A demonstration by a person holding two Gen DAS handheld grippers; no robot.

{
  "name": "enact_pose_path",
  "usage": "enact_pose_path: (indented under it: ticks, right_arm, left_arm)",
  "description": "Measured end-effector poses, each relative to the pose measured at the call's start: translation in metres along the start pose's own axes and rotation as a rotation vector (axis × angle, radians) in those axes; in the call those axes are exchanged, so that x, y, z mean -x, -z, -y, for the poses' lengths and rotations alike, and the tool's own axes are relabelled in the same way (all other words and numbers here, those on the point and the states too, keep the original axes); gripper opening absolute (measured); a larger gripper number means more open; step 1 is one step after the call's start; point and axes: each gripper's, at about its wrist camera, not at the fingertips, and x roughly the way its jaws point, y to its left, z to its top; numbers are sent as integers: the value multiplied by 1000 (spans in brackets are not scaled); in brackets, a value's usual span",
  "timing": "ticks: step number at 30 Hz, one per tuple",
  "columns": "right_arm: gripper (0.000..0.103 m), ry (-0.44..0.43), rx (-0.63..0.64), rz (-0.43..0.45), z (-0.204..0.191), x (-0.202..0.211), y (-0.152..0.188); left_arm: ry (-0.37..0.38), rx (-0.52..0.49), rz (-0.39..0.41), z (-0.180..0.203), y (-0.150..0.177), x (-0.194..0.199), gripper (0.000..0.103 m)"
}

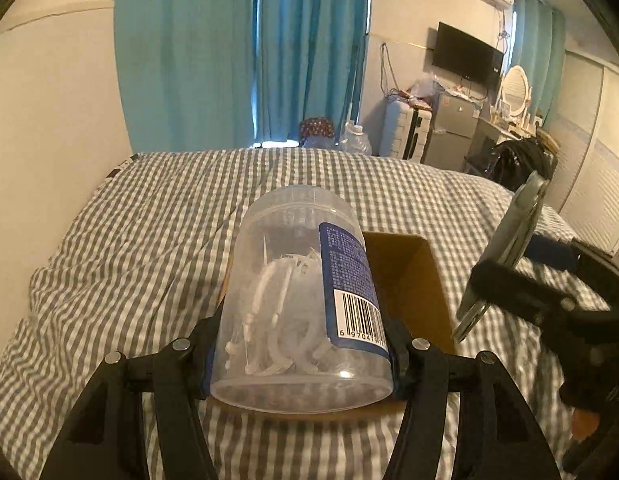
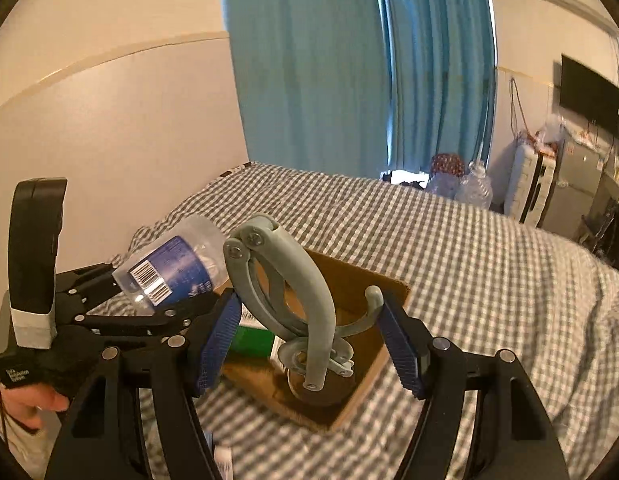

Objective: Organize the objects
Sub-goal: 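Carry the swab jar into the box with the left tool while the right drops the grey clip in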

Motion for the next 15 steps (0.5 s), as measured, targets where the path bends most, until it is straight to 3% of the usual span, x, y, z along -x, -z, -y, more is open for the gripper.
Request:
enact_pose_path:
  ticks: [8,15]
  right_arm:
    - [69,-15,-57,-124,21,-88,14]
    - [71,-35,-95,-142,35,-102,26]
  left_arm:
    - [-4,-42,-60,-5,4,-73,62]
    - [15,-43,-104,-5,15,-86,65]
